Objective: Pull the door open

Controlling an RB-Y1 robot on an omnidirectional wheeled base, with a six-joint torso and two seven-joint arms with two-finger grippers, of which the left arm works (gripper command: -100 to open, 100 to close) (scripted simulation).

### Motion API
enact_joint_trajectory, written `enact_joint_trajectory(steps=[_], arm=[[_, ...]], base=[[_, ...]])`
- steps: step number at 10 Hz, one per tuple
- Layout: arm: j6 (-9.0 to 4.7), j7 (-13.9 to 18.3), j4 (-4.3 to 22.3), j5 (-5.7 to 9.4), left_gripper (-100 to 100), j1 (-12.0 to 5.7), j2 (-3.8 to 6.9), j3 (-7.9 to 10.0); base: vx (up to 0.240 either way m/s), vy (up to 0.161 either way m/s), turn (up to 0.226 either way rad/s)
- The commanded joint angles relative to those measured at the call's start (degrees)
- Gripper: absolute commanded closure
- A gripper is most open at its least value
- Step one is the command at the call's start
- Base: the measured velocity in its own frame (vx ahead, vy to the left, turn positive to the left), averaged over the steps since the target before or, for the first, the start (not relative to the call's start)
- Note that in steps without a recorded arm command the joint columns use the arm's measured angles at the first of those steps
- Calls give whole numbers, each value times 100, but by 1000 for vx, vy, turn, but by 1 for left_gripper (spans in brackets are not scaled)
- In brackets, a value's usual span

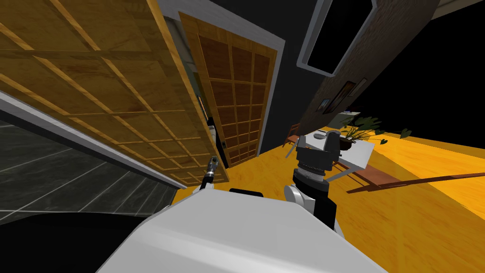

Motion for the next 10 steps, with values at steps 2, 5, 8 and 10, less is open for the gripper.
enact_joint_trajectory(steps=[2,5,8,10], arm=[[25,422,-28,184,-100,-5,-34,-65],[38,802,-73,341,-100,-2,-61,-125],[52,1229,-121,508,-100,1,-90,-189],[68,1600,-171,684,-100,4,-121,-257]], base=[[-63,35,-50],[-56,16,-39],[-52,16,-36],[-46,16,-56]])
